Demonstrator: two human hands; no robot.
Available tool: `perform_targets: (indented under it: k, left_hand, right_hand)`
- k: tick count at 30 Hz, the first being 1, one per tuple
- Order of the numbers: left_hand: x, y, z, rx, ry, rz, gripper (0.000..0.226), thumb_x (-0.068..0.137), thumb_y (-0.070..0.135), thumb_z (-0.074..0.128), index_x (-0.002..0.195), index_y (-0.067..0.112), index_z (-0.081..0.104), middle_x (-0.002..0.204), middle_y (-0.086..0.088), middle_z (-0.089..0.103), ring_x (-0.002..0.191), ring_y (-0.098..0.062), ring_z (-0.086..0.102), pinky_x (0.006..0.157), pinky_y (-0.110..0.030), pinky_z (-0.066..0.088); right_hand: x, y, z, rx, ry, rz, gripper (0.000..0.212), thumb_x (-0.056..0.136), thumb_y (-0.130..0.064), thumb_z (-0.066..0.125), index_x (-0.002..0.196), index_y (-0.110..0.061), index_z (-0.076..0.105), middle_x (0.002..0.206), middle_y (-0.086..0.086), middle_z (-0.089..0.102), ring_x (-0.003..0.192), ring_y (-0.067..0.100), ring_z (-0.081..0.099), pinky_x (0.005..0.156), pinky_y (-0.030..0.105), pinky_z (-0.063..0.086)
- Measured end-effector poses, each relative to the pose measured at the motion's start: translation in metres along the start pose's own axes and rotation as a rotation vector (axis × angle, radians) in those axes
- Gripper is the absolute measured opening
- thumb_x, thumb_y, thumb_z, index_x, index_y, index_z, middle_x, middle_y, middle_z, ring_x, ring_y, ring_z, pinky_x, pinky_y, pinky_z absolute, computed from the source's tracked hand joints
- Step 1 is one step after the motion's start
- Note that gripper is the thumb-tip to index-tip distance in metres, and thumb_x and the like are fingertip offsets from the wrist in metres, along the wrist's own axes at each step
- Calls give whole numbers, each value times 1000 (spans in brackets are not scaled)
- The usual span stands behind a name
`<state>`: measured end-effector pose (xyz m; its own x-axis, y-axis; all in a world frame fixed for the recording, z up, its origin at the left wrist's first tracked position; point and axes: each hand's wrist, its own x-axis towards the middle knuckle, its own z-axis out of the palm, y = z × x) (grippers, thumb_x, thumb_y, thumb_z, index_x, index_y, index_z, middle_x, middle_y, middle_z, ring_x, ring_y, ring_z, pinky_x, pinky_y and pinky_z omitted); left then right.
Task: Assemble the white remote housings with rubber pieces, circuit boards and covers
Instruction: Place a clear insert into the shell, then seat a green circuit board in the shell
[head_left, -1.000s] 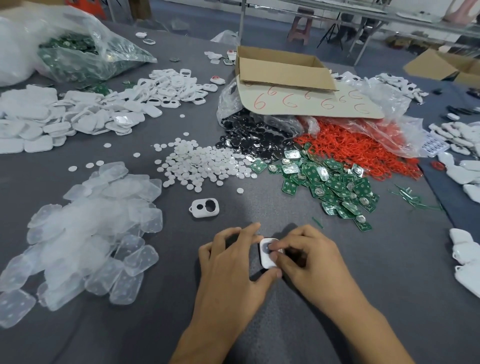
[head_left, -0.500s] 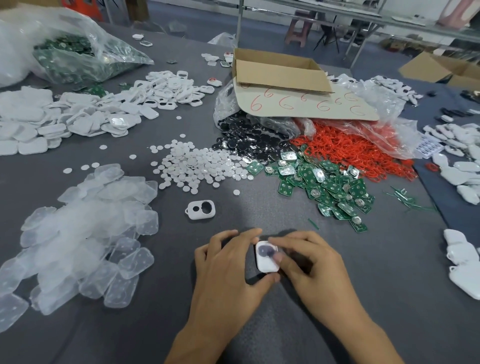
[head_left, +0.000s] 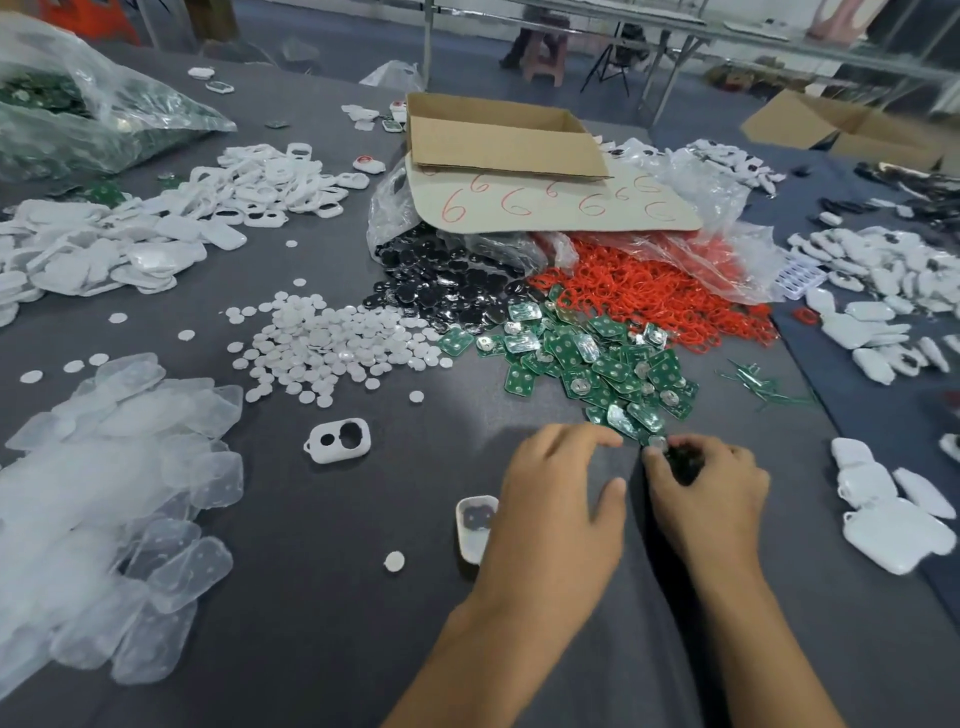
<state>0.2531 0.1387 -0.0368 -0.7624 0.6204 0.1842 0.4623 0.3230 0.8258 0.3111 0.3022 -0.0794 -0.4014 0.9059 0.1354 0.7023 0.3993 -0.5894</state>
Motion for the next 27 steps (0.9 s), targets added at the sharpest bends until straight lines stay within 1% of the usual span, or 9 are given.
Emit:
perform_targets:
  k: [4,6,8,13,17,19,22,24,27]
  left_hand:
    - [7,2,10,-204,0,-87,28,93,15,68,117,29,66,108,15,60,98,3,59,91,-23,50]
    - [6,0,8,-290,2,-147,27,93,16,69,117,28,67,109,13,66,96,4,63,85,-13,50]
    - [2,-4,1,-348,-8,-190,25,93,20,72,115,30,70,106,14,71,95,8,66,81,-4,46]
    - [-19,-15,-26,-521,8,-209,19,92,6,72,102,21,77,89,9,79,88,-6,74,87,-22,57]
    - [-42,-20,-45,-605,56,-252,26,89,5,75,103,26,74,85,3,77,82,-8,73,77,-18,54]
    - [-55,-22,-49,-618,42,-274,35,86,2,76,101,33,73,81,0,76,78,-9,71,74,-17,53]
    - [-79,-32,-46,-509,49,-276,38,81,3,81,96,36,70,81,5,76,77,-9,72,72,-12,51]
    - [-88,-44,-45,-255,165,-263,39,74,13,88,96,36,66,86,15,73,82,-8,67,73,-9,45]
    - [-85,-57,-45,111,305,-182,52,64,30,93,105,31,60,99,18,63,92,-10,54,85,-22,43]
  right_hand:
    - [-16,6,-13,297,-69,-19,23,87,-20,74,97,-28,56,92,-10,66,93,23,63,77,35,45]
    - [-28,3,-24,513,-161,-25,22,87,-12,75,95,-27,61,88,-2,73,84,18,68,76,35,53]
    - [-43,-5,-34,737,-300,-34,21,87,-6,73,97,-24,68,87,4,75,78,14,68,74,27,56]
    - [-73,-28,-45,972,-476,-31,31,82,2,70,99,-23,77,88,4,75,75,11,69,71,16,55]
    - [-89,-41,-40,1150,-544,87,31,72,-9,74,102,-13,76,90,12,74,80,15,69,75,19,56]
    - [-97,-47,-37,1116,-604,104,28,70,-15,75,98,-13,77,87,12,74,79,16,68,75,18,56]
    - [-106,-49,-35,965,-674,24,19,74,-17,75,93,-16,78,73,8,70,66,15,60,66,19,53]
    - [-103,-48,-34,914,-637,1,14,78,-11,76,91,-16,79,70,6,69,62,13,58,63,18,50]
    - [-89,-49,-30,740,-542,-65,22,83,2,75,82,-20,81,68,-1,71,61,6,59,63,15,50]
